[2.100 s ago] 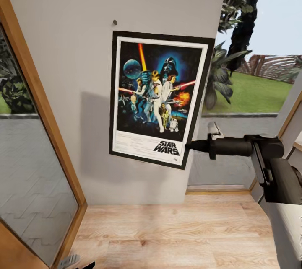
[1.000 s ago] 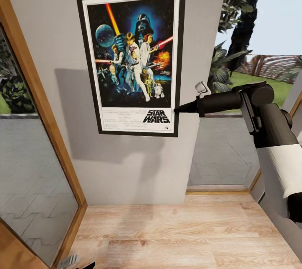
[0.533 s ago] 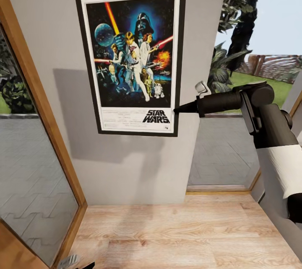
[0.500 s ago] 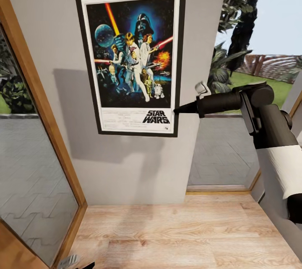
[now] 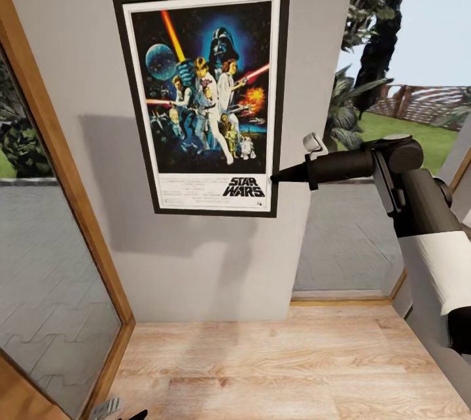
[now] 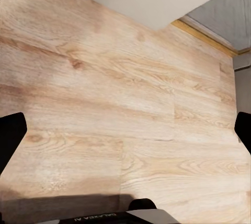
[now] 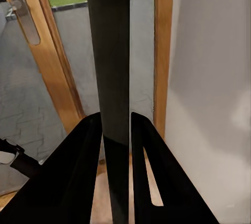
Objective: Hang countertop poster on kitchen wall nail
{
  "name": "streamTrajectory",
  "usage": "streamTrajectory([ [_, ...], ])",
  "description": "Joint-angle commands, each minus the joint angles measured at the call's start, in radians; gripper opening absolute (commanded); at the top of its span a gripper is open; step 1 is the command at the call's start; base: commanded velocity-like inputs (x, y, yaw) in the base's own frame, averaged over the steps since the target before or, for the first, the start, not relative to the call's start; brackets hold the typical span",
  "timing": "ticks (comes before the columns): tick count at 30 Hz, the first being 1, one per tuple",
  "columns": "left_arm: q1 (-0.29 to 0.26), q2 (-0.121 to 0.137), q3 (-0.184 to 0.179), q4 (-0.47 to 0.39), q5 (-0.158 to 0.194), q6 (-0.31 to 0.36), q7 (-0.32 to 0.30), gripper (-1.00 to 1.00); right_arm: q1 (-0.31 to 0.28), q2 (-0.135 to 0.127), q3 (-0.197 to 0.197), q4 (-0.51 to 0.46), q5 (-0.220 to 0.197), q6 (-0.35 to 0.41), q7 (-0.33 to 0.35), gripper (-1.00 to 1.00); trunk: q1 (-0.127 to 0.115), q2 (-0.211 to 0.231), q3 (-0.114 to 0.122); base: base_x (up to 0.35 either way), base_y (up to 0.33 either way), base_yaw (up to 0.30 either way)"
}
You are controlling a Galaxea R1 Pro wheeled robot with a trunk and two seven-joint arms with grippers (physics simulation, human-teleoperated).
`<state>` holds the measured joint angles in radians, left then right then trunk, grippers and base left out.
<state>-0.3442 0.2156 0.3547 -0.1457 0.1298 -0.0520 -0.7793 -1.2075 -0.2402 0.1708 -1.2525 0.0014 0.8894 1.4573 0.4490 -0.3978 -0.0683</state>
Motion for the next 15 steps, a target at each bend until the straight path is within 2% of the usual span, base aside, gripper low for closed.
streamTrajectory([
  [1, -0.001, 0.001, -0.008, 0.002, 0.010, -0.005, -0.002, 1.00, 0.000, -0.001, 0.001, 0.000, 0.000, 0.013, 0.005, -1.00, 0.001, -0.002, -0.002, 0.235, 0.000, 0.000],
  [15, -0.001, 0.001, -0.008, 0.001, 0.010, -0.005, -0.002, 1.00, 0.005, -0.001, 0.000, 0.001, 0.000, 0.013, 0.005, -1.00, 0.001, -0.002, -0.002, 0.315, 0.000, 0.000],
])
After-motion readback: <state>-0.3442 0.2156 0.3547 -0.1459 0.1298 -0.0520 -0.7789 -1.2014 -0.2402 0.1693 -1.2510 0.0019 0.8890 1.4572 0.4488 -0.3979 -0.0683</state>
